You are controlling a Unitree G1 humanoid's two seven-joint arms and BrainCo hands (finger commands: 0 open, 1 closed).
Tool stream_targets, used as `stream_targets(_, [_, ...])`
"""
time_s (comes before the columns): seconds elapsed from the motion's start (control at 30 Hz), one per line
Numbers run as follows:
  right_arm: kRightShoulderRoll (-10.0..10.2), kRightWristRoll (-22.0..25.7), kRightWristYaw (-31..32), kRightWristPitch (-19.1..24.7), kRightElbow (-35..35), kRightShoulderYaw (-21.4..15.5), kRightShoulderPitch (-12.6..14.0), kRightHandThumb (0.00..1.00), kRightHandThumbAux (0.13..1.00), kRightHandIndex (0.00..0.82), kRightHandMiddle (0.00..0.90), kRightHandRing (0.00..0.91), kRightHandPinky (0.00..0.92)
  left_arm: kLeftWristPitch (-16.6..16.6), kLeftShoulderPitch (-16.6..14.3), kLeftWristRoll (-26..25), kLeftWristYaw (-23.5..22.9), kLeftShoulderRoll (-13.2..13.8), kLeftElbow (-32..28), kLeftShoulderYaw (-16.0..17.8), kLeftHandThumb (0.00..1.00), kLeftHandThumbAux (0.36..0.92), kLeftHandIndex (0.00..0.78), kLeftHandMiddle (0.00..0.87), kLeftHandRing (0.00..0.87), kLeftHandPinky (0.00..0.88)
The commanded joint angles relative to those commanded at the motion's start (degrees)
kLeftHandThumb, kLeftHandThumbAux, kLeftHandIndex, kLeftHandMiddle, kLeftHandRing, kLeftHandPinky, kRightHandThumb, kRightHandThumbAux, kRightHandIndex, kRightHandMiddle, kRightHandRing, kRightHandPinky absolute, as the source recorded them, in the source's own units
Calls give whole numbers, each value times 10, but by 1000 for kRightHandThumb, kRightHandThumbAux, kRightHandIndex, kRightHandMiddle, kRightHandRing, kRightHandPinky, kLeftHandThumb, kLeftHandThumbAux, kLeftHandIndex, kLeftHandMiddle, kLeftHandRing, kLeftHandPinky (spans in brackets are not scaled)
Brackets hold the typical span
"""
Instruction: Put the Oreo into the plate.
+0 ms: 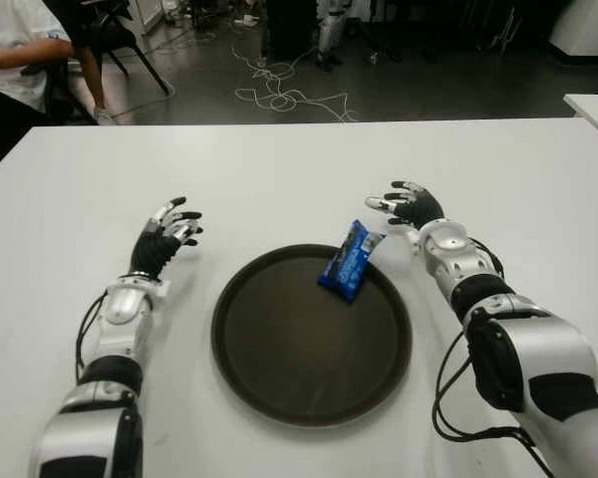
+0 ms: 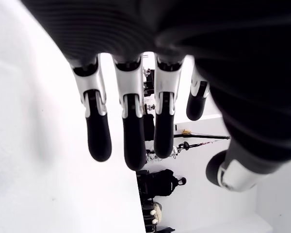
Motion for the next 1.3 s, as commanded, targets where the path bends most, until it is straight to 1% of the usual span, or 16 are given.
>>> stream_targets(0.3, [0,-1,2,-1,0,-2,0,0,795,185,259,297,358,-2,0,2,2,0,-1,-1,264,652,152,303,343,401])
stream_targets(0.5, [0,1,1,0,0,-5,1,0,795,197,277,323,383,1,0,4,3,1,-1,-2,248,635,147,298,340,395])
stream_targets(0.7, [1,5,1,0,1,-10,2,0,798,203,279,328,382,1,1,2,1,-1,0,-1,249,618,143,302,348,401])
stream_targets(0.9, [2,9,2,-4,1,-14,3,0,798,195,274,325,382,0,1,-3,-4,-2,2,1,262,615,150,309,348,391])
stream_targets(1.07, [3,10,3,-7,1,-15,4,0,802,188,268,315,374,-2,1,-4,-6,-3,2,2,253,612,153,310,349,396])
stream_targets(1.3, [2,10,6,-7,1,-16,4,0,806,182,266,315,378,-6,1,4,2,-2,4,-1,242,613,149,303,340,389])
